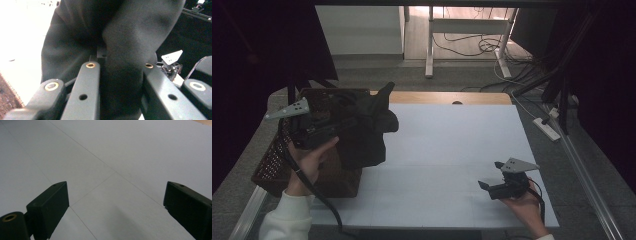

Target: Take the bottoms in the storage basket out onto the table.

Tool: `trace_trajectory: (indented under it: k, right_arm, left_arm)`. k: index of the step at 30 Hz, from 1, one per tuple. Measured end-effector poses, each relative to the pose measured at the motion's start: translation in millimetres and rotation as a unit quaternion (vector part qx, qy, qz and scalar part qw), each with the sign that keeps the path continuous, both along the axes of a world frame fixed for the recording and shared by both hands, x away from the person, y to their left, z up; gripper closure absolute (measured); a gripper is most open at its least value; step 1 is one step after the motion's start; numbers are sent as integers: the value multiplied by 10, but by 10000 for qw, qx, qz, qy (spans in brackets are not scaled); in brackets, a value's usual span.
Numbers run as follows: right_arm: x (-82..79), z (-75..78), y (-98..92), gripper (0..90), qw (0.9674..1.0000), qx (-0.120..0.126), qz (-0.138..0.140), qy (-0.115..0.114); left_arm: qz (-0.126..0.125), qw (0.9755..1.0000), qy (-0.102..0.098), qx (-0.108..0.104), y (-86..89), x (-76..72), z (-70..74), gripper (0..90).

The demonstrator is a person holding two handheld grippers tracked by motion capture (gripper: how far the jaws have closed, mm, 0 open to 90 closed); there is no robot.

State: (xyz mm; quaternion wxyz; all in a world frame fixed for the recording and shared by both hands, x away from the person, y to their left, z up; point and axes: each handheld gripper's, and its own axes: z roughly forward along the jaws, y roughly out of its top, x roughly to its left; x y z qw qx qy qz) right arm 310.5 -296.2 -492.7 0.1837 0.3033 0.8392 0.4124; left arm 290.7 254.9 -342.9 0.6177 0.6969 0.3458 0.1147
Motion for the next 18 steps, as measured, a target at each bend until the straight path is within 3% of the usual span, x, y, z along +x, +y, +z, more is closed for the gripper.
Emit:
trace_trajectory:
  k: [18]
  right_arm:
    - [-2, 4, -4, 61, 10000, -5, -10, -12]
  left_arm:
    - [-128, 9999, 78, 60, -146, 88, -41, 786]
